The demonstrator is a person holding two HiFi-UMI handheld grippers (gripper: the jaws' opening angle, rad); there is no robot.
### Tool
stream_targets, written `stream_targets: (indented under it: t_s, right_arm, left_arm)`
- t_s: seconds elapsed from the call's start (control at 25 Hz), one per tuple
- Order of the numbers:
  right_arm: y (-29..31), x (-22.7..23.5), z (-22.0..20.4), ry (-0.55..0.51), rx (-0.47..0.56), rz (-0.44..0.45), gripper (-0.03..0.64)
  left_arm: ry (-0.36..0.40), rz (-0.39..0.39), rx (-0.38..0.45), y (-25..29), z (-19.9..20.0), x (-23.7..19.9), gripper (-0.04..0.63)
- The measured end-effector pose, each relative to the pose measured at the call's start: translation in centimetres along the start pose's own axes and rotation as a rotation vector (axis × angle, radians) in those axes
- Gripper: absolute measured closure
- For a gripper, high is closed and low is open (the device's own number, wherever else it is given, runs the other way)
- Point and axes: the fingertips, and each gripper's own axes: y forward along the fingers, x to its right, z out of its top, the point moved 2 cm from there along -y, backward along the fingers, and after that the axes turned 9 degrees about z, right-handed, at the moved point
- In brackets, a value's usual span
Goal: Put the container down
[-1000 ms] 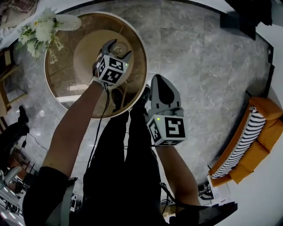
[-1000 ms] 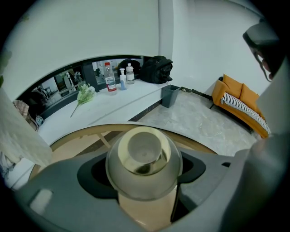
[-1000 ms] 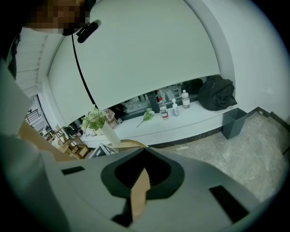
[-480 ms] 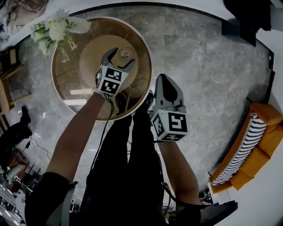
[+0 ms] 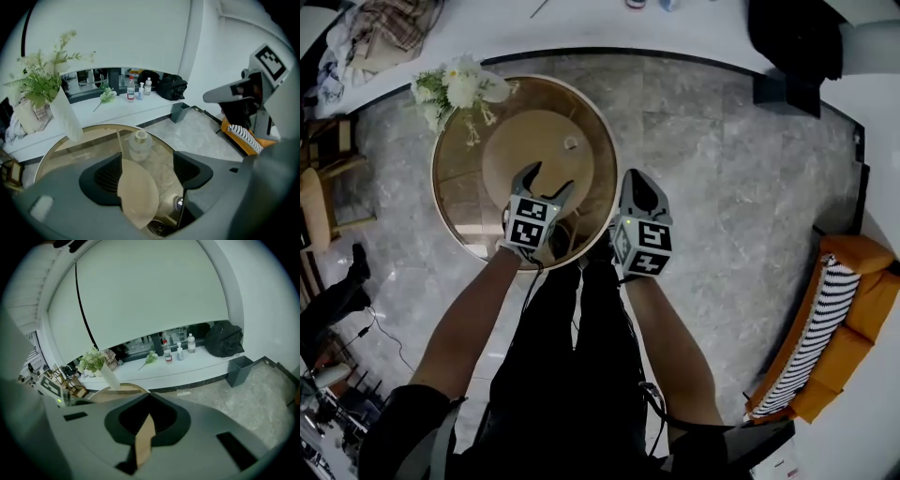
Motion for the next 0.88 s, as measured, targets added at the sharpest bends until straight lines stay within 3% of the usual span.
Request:
stream_targets:
  t_s: [0.2,0.44,0.64,0.88]
  right_arm:
    - [0.7,1.8,-3.0,-0.006,-0.107,-0.048,0.615]
    - [-0.5,1.4,-3.4,-0.047,-0.152,-0.06,0.615]
    - [-2.3,-0.1,-2.5,-0.042,-0.156,-0.049,0.615]
    - [-5.2,-2.4,-0.2,-0.003,-0.114,-0.04,0.615]
  left_arm:
    - [0.0,-0.004,0.012,-2.5,1.9,1.6,0.252]
    - [0.007,-0.023,-0.012,-5.4,1.6,3.5,0.253]
    - [-0.02,-0.017,-0.054,-7.9,1.2,4.2,0.253]
    - [-0.039,-0.004,0.007,-11.6,3.8,3.7,0.253]
